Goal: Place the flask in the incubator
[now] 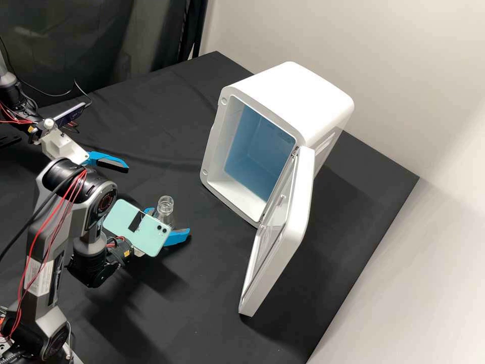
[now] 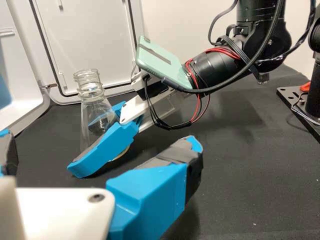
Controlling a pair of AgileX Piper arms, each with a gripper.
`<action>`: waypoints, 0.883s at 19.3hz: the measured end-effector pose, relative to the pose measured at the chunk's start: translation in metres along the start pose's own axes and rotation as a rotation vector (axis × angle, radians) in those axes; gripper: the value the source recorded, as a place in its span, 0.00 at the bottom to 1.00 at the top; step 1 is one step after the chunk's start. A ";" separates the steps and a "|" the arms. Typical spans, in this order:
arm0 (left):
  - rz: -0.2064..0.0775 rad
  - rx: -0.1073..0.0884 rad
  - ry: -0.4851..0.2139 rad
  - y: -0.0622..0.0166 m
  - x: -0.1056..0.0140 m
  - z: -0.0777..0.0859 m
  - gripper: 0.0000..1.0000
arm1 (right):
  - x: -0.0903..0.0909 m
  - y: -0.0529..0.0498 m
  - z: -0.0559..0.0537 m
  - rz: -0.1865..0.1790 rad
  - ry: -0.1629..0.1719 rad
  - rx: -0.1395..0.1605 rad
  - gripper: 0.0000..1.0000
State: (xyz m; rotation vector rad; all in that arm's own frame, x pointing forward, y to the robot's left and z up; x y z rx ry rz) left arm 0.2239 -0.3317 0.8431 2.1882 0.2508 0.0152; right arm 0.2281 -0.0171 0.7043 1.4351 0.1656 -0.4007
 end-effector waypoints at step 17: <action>-0.015 0.004 -0.044 -0.0030 0.002 0.011 1.00 | -0.071 0.070 -0.002 0.314 0.105 0.057 0.00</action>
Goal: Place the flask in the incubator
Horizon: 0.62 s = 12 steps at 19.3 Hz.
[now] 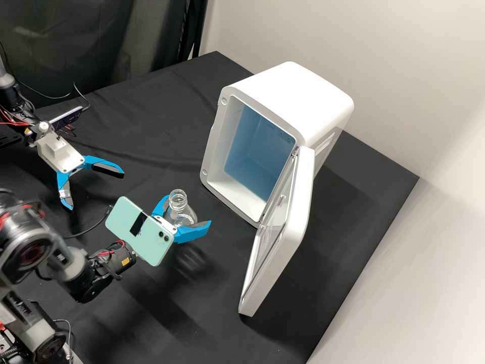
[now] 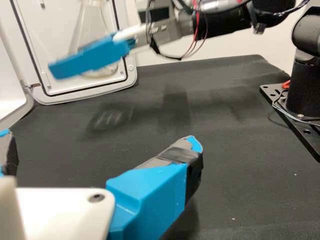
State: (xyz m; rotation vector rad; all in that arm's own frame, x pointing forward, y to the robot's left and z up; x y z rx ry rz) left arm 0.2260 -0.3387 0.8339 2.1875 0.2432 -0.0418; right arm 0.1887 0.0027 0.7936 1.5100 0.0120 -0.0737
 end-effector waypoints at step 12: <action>-0.005 0.004 -0.023 -0.0009 0.000 0.006 1.00 | -0.014 0.022 -0.007 0.105 0.074 0.031 0.00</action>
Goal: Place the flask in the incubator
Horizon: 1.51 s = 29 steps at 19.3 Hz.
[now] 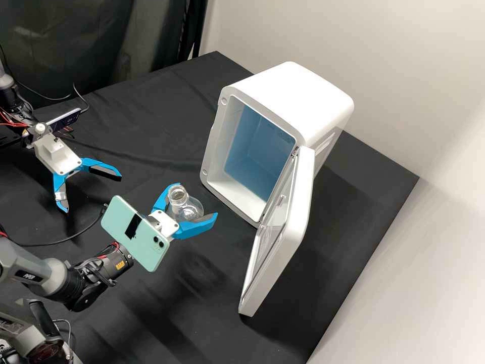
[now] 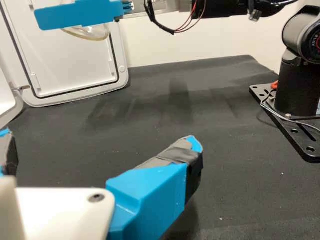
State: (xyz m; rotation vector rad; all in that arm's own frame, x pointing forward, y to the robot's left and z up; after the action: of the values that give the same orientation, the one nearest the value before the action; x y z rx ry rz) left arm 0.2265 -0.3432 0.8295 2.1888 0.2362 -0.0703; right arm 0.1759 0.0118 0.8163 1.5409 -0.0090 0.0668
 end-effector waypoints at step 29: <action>-0.008 -0.005 0.000 -0.0019 -0.003 0.002 1.00 | 0.007 -0.021 0.014 -0.118 -0.076 0.017 0.00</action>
State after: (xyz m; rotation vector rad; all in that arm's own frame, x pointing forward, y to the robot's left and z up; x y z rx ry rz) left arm 0.2229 -0.3441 0.8273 2.1833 0.2449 -0.0737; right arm 0.1842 -0.0029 0.7964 1.5569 0.0220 -0.0860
